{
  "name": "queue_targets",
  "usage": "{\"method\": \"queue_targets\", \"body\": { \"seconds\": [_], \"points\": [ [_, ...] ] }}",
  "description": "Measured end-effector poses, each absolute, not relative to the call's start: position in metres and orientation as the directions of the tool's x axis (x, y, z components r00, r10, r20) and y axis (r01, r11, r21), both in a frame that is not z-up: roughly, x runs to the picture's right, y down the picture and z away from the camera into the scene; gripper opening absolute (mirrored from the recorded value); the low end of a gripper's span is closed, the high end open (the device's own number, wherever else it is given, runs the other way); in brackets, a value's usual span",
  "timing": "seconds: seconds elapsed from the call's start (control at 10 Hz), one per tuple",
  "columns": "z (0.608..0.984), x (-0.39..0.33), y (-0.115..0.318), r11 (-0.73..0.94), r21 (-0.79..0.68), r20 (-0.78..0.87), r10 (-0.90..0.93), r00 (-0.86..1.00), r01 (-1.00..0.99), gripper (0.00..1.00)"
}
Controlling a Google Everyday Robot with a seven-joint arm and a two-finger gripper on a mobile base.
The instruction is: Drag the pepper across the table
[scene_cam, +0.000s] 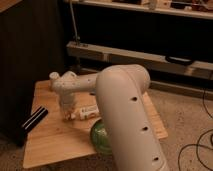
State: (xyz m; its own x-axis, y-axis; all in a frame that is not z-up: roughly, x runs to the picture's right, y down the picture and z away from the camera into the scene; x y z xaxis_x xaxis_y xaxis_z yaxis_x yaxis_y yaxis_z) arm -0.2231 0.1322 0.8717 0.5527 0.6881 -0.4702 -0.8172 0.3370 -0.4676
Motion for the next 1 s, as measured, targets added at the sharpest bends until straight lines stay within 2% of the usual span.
{"method": "queue_targets", "body": {
  "seconds": [1.0],
  "points": [
    [0.88,-0.182,0.125,0.315,-0.447,-0.505,0.684,0.526,-0.838,0.0]
  ]
}}
